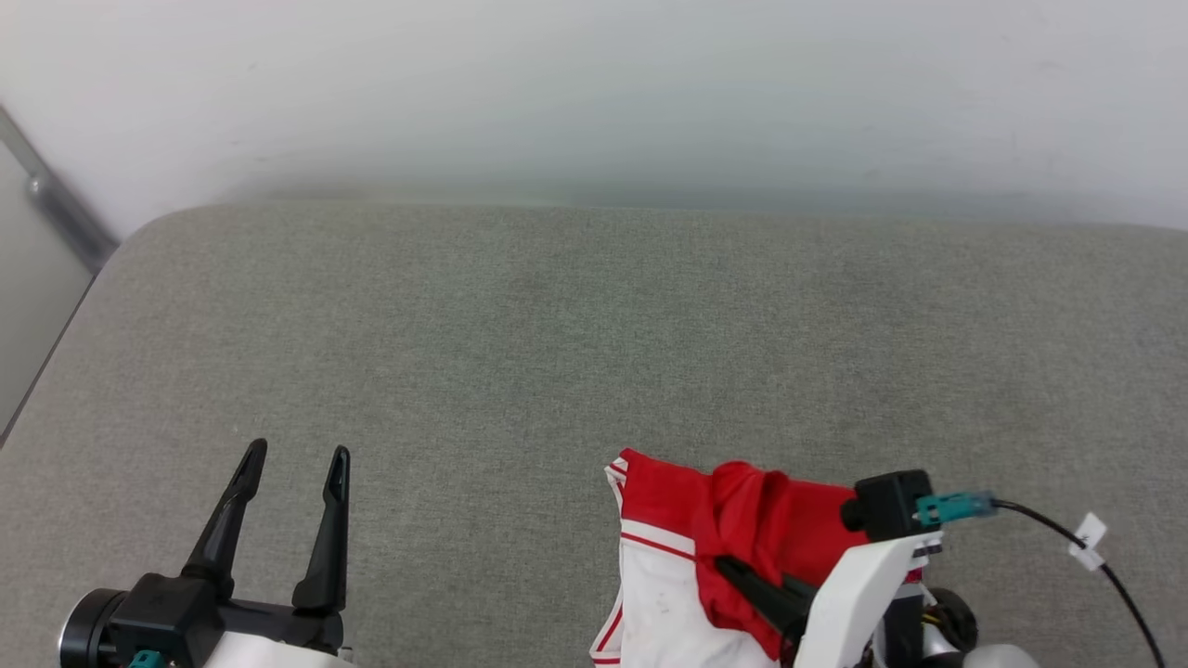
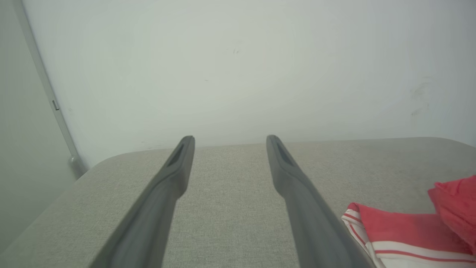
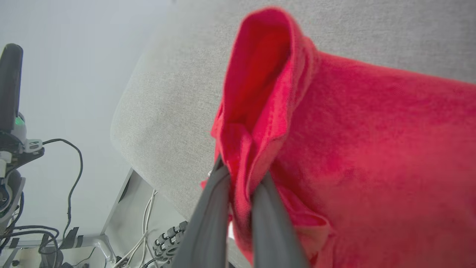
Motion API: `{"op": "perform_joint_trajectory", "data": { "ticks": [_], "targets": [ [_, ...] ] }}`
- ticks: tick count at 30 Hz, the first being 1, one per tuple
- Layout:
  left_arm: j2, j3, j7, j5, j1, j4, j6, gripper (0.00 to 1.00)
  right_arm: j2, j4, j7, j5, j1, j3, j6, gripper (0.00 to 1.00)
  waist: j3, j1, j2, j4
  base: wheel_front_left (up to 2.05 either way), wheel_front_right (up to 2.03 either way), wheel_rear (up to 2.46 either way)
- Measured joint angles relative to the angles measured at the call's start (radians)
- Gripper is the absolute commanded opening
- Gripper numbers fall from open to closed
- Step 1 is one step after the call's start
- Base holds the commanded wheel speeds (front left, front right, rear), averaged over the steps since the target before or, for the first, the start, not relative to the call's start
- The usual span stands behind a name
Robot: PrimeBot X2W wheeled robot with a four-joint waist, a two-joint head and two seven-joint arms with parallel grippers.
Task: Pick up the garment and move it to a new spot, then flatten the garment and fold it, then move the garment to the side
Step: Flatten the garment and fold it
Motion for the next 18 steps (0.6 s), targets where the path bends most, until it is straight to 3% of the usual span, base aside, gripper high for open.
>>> {"op": "perform_joint_trajectory", "data": {
  "ticks": [4, 5, 6, 10, 18],
  "targets": [
    [0.0, 0.001, 0.0, -0.003, 0.0, 0.001, 0.0, 1.0, 0.001, 0.061, -0.039, 0.002, -0.023, 0.033, 0.0, 0.0, 0.005, 0.0, 0.0, 0.006, 0.0, 0.0, 0.0],
    [0.0, 0.001, 0.0, -0.003, 0.0, 0.001, 0.0, 1.0, 0.0, 0.079, -0.045, -0.008, -0.031, 0.038, 0.0, 0.25, 0.006, 0.0, 0.0, 0.007, 0.0, 0.0, 0.0],
    [0.0, 0.0, 0.0, -0.003, 0.0, 0.001, 0.0, 1.0, 0.0, 0.091, -0.055, -0.025, -0.039, 0.043, 0.0, 1.0, 0.008, 0.0, 0.0, 0.009, 0.0, 0.0, 0.0],
    [0.0, 0.001, 0.0, -0.003, -0.001, 0.003, 0.0, 1.0, -0.001, 0.112, -0.07, -0.02, -0.068, 0.099, 0.0, 1.0, 0.009, 0.0, 0.0, 0.009, 0.0, 0.0, 0.0],
    [-0.001, 0.005, 0.0, -0.003, 0.0, 0.006, 0.0, 1.0, 0.001, 0.039, -0.058, 0.03, -0.095, 0.21, 0.0, 1.0, 0.003, 0.0, 0.0, -0.004, 0.0, 0.0, 0.0]
  ]
}}
